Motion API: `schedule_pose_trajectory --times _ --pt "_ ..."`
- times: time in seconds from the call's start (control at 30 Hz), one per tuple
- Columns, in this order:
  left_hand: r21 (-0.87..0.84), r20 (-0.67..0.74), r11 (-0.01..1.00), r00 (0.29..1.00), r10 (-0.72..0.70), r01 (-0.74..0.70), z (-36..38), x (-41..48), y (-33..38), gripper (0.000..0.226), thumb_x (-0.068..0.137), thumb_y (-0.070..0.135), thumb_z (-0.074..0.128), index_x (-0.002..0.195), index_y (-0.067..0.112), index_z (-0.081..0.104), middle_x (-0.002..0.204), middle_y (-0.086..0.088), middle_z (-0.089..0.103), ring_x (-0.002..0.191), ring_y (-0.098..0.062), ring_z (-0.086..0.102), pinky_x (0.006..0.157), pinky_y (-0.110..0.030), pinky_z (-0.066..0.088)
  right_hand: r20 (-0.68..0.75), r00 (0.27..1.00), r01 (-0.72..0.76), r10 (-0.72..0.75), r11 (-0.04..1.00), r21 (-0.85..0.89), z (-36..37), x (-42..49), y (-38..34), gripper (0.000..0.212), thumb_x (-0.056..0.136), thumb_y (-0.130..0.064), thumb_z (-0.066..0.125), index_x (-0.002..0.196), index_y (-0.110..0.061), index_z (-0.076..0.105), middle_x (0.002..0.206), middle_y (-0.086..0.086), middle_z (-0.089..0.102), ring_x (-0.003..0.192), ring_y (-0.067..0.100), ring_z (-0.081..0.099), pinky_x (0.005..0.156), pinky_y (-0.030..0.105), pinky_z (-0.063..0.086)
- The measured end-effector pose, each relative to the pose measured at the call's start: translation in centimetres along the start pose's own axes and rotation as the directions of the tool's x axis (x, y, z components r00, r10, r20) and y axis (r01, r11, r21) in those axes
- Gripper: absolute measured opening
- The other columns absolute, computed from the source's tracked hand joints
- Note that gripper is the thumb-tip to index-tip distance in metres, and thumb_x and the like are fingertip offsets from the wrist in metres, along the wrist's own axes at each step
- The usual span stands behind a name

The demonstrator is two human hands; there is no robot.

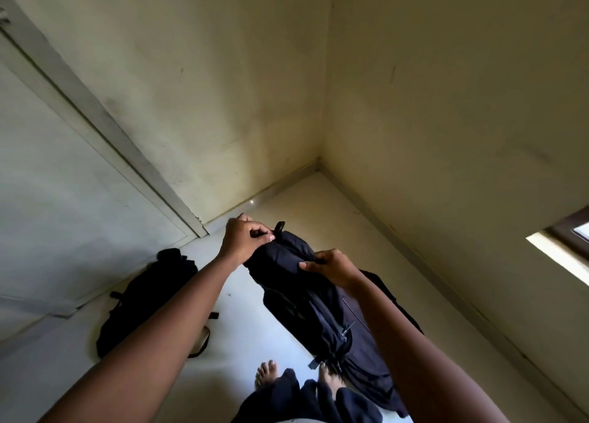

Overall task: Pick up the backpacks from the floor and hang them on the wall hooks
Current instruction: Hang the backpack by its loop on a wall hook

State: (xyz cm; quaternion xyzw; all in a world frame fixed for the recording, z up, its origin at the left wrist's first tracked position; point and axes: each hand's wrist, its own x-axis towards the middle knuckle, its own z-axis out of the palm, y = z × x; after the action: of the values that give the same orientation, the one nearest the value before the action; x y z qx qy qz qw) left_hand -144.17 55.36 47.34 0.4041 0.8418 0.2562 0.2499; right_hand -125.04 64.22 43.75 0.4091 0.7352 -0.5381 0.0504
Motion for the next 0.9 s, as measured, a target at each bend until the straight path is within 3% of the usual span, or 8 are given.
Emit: schedule_pose_trajectory --times 0.1,0.17,0.23,0.33,0.47,0.6,0.77,0.9 --pt "0.070 0.001 0.992 0.995 0.102 -0.102 0.2 -0.3 -0.5 0.014 0.076 0.014 0.072 0.087 0.005 0.074 0.100 -0.010 0.056 0.100 -0.021 0.051 0.089 -0.026 0.037 -0.056 0.998 0.023 -0.018 0.996 0.088 0.4 -0.2 0.1 0.044 0.081 -0.034 0.070 0.053 -0.014 0.043 0.058 -0.001 0.039 0.055 0.010 0.034 0.051 0.024 0.026" --pt "-0.006 0.041 0.999 0.998 0.053 -0.053 0.3 -0.8 -0.9 0.013 0.081 0.012 0.067 0.090 0.003 0.070 0.103 -0.008 0.061 0.100 -0.021 0.057 0.087 -0.022 0.038 -0.150 0.989 0.033 -0.005 0.983 0.181 1.0 -0.3 -0.4 0.041 0.079 -0.031 0.072 0.062 0.002 0.054 0.063 0.004 0.043 0.061 0.011 0.037 0.055 0.025 0.027" --pt "-0.037 0.042 0.999 0.999 -0.027 0.029 0.6 -1.2 -1.6 0.003 0.083 0.022 0.063 0.082 0.021 0.066 0.095 -0.006 0.070 0.094 -0.024 0.064 0.087 -0.033 0.048 -0.248 0.968 0.027 0.029 0.975 0.221 1.8 -0.4 -0.9 0.043 0.078 -0.033 0.072 0.068 0.007 0.058 0.065 0.009 0.045 0.065 0.014 0.037 0.058 0.026 0.026" --pt "-0.057 0.005 0.991 0.993 -0.117 0.117 1.1 -1.5 -3.2 0.019 0.082 0.032 0.061 0.065 0.038 0.055 0.088 -0.002 0.072 0.090 -0.023 0.066 0.086 -0.045 0.051 -0.326 0.940 -0.032 0.100 0.978 0.208 3.0 -0.3 -1.6 0.043 0.081 -0.038 0.069 0.080 0.005 0.070 0.070 0.024 0.060 0.066 0.015 0.043 0.058 0.026 0.029" --pt "-0.094 -0.013 0.979 0.983 -0.183 0.181 0.9 -2.2 -4.2 0.022 0.084 0.031 0.062 0.064 0.036 0.054 0.085 -0.001 0.071 0.089 -0.022 0.065 0.086 -0.046 0.051 -0.354 0.922 -0.090 0.157 0.976 0.197 3.7 -0.5 -2.4 0.035 0.082 -0.039 0.066 0.094 -0.007 0.076 0.088 0.014 0.074 0.076 0.018 0.064 0.062 0.023 0.039" --pt "-0.146 0.034 0.975 0.986 -0.166 0.169 -0.5 -2.2 -5.1 0.012 0.084 0.029 0.063 0.072 0.031 0.059 0.086 -0.003 0.072 0.088 -0.024 0.066 0.087 -0.046 0.051 -0.454 0.882 -0.108 0.126 0.992 0.066 3.8 -0.5 -3.2 0.039 0.082 -0.044 0.065 0.083 -0.006 0.076 0.078 0.020 0.073 0.077 0.029 0.068 0.062 0.029 0.047" --pt "-0.173 0.061 0.979 0.994 -0.095 0.104 -3.3 -1.3 -6.4 0.018 0.084 0.023 0.063 0.070 0.034 0.058 0.088 -0.003 0.073 0.090 -0.022 0.067 0.087 -0.042 0.050 -0.410 0.910 0.029 0.054 0.981 0.193 4.6 -0.5 -5.8 0.029 0.081 -0.038 0.069 0.084 -0.010 0.076 0.070 0.002 0.068 0.043 -0.004 0.050 0.050 0.016 0.037" --pt "-0.221 0.006 0.975 0.999 -0.037 0.038 -5.1 -1.0 -5.7 0.011 0.084 0.020 0.064 0.075 0.027 0.061 0.083 -0.001 0.070 0.085 -0.019 0.066 0.076 -0.028 0.048 -0.344 0.932 0.203 -0.116 0.952 0.228 6.2 0.6 -9.9 0.026 0.081 -0.028 0.070 0.104 -0.016 0.072 0.091 -0.006 0.070 0.060 -0.021 0.057 0.064 0.002 0.045"
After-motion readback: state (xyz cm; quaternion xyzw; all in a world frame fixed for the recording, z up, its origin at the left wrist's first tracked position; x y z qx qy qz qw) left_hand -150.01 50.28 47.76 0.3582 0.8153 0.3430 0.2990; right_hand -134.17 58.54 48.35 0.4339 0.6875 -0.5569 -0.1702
